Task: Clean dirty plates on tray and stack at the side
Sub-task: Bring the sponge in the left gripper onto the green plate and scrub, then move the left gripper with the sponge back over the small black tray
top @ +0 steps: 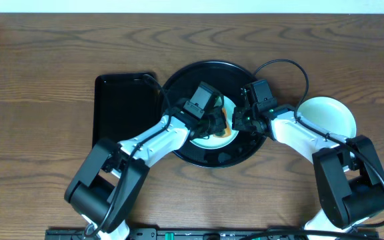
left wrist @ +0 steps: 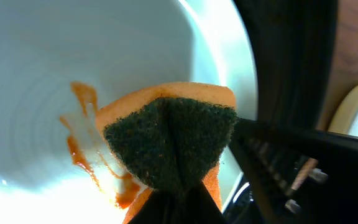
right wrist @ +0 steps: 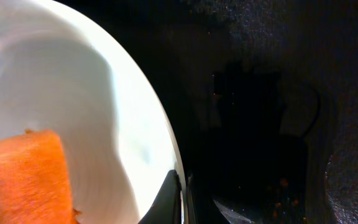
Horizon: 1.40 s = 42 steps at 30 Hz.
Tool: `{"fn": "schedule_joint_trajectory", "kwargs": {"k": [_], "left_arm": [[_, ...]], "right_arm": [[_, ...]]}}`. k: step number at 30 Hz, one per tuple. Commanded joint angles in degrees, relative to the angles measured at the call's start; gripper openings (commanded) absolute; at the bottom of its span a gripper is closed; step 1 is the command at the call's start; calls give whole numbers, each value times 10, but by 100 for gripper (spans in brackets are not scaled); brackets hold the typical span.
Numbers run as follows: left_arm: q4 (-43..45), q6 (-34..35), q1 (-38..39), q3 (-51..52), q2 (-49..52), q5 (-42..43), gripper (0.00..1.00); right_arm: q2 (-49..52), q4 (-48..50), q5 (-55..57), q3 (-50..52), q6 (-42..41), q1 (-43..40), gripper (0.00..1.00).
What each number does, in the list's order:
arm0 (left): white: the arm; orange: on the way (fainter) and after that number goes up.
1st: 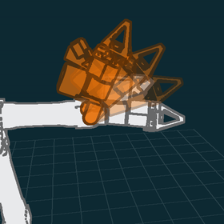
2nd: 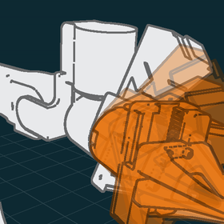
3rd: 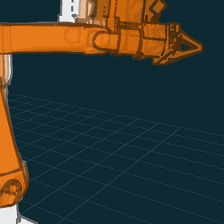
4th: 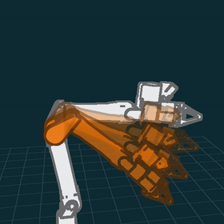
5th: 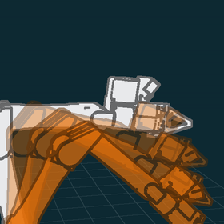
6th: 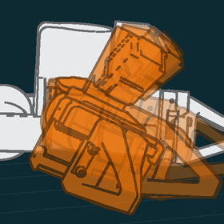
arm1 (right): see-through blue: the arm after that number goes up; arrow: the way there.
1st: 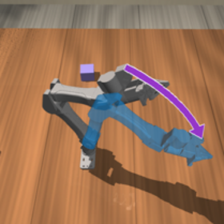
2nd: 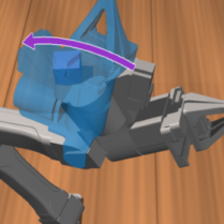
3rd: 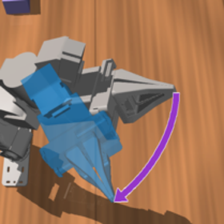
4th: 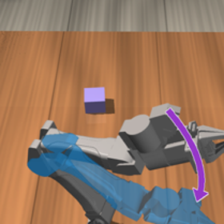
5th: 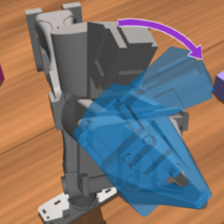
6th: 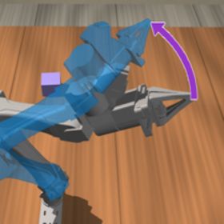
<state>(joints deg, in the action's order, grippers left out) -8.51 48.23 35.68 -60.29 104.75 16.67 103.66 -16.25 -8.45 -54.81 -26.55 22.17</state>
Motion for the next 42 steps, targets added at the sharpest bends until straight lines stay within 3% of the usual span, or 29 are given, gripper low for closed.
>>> {"fn": "schedule_joint_trajectory", "kwargs": {"k": [1, 5, 11, 19, 27, 34, 42], "left_arm": [[0, 6, -1, 1, 21, 7, 8], [-1, -29, -5, 1, 44, -14, 7], [-34, -135, -41, 0, 37, -151, 7], [-83, -230, -88, -21, -51, -71, 8], [-196, -231, -139, -21, -184, -73, 8], [-246, -231, -261, -15, -190, -72, 7], [-244, -241, -360, 10, -179, -72, 7]], "right_arm": [[16, -7, -8, 2, -2, 14, 1], [16, -7, -8, 2, -2, 14, 1], [16, -7, -8, 2, -2, 14, 1], [16, -9, -7, 2, -2, 14, 1], [16, 9, -6, 2, 12, 14, 1], [-20, 56, -3, 0, 65, 14, 1], [-111, 52, 91, 0, 166, 17, 1]]}}
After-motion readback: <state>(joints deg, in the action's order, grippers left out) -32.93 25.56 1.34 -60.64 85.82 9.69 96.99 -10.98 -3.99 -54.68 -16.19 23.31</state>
